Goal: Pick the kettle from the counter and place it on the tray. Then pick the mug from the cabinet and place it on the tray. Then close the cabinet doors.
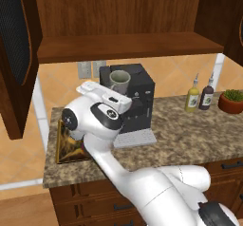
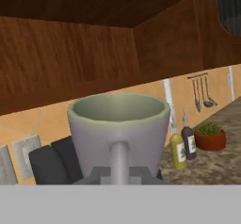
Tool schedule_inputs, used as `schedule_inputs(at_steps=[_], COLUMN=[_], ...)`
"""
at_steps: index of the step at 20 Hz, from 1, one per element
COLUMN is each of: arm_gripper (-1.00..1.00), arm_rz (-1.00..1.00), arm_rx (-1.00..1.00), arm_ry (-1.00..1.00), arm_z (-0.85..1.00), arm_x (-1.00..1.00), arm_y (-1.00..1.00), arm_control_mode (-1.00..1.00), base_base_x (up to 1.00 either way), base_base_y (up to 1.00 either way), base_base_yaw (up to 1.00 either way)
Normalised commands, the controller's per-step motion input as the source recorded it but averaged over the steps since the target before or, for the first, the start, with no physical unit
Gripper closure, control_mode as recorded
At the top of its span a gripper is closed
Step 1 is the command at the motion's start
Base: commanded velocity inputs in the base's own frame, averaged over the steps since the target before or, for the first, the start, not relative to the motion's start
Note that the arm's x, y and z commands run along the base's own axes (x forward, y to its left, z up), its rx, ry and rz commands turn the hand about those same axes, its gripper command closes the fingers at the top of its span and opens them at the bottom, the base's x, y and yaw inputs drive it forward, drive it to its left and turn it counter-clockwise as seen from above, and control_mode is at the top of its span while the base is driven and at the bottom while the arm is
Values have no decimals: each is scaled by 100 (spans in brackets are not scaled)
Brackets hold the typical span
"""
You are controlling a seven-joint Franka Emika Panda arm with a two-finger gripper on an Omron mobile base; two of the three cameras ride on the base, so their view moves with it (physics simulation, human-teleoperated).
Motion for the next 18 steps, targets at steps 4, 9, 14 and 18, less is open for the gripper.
schedule_inputs(at_steps=[4, 9, 14, 18], arm_gripper=[100, 100, 100, 100], arm_rz=[-2, 0, 0, -2], arm_rx=[6, 8, 4, 2], arm_ry=[0, 0, 0, 0], arm_z=[-52, -57, -72, -65], arm_x=[-3, 0, 1, 2], arm_y=[56, 47, 30, 31], arm_control_mode=[-100, -100, -100, -100], base_base_x=[0, 0, 0, 0], base_base_y=[0, 0, 0, 0], base_base_yaw=[0, 0, 0, 0])
